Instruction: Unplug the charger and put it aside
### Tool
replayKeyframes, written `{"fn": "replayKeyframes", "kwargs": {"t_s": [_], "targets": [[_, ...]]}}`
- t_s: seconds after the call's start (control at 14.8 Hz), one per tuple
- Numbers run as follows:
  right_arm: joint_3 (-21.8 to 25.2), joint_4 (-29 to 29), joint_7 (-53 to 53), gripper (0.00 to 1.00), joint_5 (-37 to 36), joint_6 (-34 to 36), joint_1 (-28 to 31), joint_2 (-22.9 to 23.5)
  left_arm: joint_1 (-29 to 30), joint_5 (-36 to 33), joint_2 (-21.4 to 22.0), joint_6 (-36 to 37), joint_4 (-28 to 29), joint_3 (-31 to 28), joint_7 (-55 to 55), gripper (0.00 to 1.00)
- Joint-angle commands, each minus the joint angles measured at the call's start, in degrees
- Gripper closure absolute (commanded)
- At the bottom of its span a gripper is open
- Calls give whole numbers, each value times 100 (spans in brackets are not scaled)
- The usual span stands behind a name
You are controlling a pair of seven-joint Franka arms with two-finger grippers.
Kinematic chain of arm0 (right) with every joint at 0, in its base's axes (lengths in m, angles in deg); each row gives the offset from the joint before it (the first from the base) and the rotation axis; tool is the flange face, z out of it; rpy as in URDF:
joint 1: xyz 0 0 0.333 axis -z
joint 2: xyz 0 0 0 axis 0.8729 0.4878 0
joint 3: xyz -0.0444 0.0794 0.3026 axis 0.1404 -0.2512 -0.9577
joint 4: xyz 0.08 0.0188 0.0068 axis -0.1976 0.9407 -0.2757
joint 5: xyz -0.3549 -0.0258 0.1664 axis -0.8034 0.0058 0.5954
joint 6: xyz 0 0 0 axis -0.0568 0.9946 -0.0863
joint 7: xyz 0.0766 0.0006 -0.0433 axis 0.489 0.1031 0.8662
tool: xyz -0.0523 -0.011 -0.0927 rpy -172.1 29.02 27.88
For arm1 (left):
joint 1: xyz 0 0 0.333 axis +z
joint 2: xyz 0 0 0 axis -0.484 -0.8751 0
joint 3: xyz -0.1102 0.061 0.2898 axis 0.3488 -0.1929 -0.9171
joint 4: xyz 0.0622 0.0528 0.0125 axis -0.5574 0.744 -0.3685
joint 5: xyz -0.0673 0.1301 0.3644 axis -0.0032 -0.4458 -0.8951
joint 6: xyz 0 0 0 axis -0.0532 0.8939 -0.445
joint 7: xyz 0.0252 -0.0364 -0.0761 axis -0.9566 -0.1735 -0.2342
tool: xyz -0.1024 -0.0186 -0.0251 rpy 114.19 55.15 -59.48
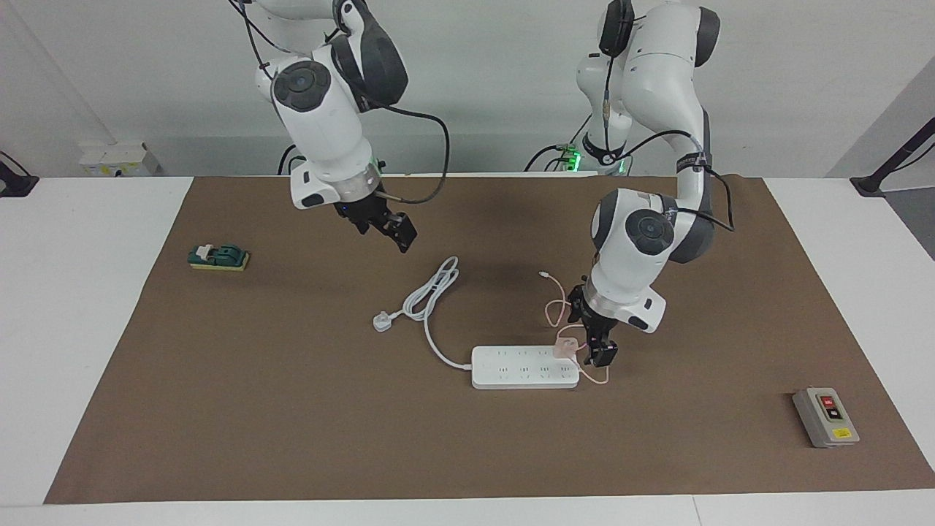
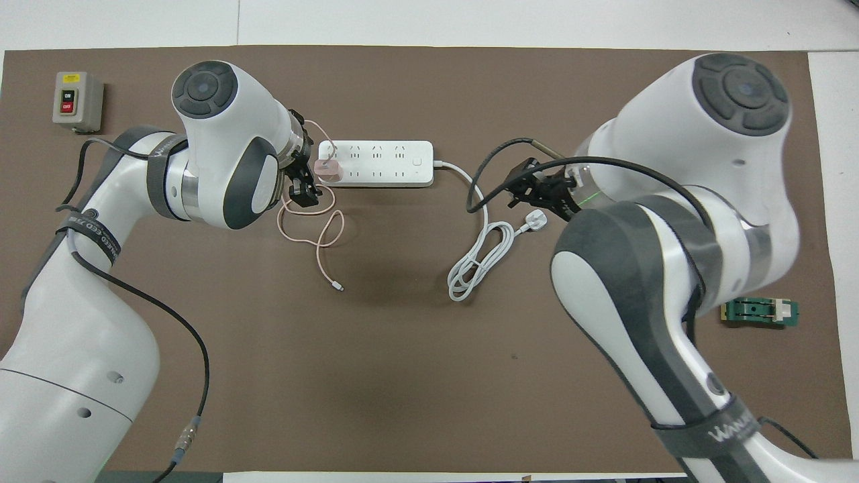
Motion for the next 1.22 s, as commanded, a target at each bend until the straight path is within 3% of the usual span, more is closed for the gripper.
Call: {"fn": "replayKeyframes", "kwargs": {"t_s": [0.0,0.14,0.27,0.47,0.81,0.95,1.08,1.15], "targets": [[15,-304,-766,0,388,-447,-181,517,-198,-90,43,-291,278,-80,-109,0],[15,-591,-1468,0,573,-572,-339,1033,-216,-90,52,-318,332,-71,-109,0],[15,-1311,-2311,0,591,-573,-472,1788,-252,-90,61,-432,384,-71,-109,0],[15,-1736,-2843,0,1054,-966,-542,2450,-269,-90,61,-494,411,-71,-109,11],[24,-2051,-3316,3,1698,-1407,-525,3047,-243,-108,52,-564,358,-80,-65,46],[33,-2656,-3642,1,1681,-1425,-569,3565,-243,-108,52,-573,367,-80,-48,68],[24,-2843,-3686,0,1690,-1495,-578,3778,-260,-108,52,-669,393,-80,-39,90],[33,-2861,-3687,0,1690,-1539,-586,3857,-269,-117,52,-687,419,-80,-30,96]]}}
